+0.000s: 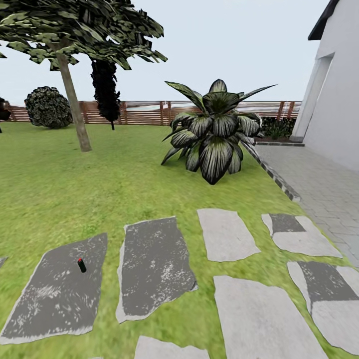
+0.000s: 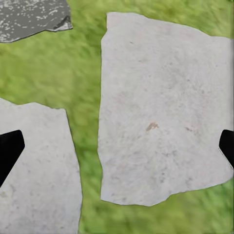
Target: In the garden, pick up the pesticide atomizer on the floor and spray pesticide onto both trees until each tree trunk is fully covered.
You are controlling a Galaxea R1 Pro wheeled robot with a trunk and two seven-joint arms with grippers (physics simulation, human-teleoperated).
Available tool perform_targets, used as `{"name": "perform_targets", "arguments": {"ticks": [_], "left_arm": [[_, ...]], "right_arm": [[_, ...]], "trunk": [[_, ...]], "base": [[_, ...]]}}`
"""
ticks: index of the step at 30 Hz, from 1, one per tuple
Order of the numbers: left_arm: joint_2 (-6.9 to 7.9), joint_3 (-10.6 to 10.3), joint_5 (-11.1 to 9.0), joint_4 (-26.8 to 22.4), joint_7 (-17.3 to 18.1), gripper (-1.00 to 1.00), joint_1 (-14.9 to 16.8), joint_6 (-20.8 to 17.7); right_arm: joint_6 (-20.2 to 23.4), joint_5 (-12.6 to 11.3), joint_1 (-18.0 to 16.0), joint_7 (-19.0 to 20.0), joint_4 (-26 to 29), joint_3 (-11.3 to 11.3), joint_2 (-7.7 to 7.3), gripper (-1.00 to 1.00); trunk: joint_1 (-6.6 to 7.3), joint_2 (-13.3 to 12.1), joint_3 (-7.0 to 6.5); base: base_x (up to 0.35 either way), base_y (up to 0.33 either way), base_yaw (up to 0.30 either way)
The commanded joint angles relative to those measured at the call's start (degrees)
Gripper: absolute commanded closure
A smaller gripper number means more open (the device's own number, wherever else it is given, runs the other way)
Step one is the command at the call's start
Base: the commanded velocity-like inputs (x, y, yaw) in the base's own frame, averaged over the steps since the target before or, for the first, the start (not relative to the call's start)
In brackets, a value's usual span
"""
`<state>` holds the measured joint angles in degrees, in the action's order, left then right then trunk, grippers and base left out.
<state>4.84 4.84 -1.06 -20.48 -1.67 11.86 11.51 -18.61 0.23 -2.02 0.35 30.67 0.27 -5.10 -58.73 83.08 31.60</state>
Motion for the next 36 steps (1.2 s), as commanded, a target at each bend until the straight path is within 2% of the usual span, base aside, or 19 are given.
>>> {"name": "perform_targets", "arguments": {"ticks": [1,10,36], "left_arm": [[0.0,0.0,0.0,0.0,0.0,-1.0,0.0,0.0],[0.0,0.0,0.0,0.0,0.0,-1.0,0.0,0.0],[0.0,-0.1,0.0,0.0,0.0,-1.0,0.0,0.0]], "right_arm": [[0.0,0.0,0.0,0.0,0.0,0.0,0.0,-1.0],[0.0,0.0,0.0,0.0,0.0,0.0,0.0,-1.0],[0.1,0.0,0.0,0.0,0.0,0.0,0.05,-1.0]], "trunk": [[0.0,0.0,0.0],[0.0,0.0,0.0],[0.0,0.0,0.0]], "base": [[0.238,-0.178,0.0],[0.236,-0.184,0.109],[0.222,-0.203,0.271]]}}
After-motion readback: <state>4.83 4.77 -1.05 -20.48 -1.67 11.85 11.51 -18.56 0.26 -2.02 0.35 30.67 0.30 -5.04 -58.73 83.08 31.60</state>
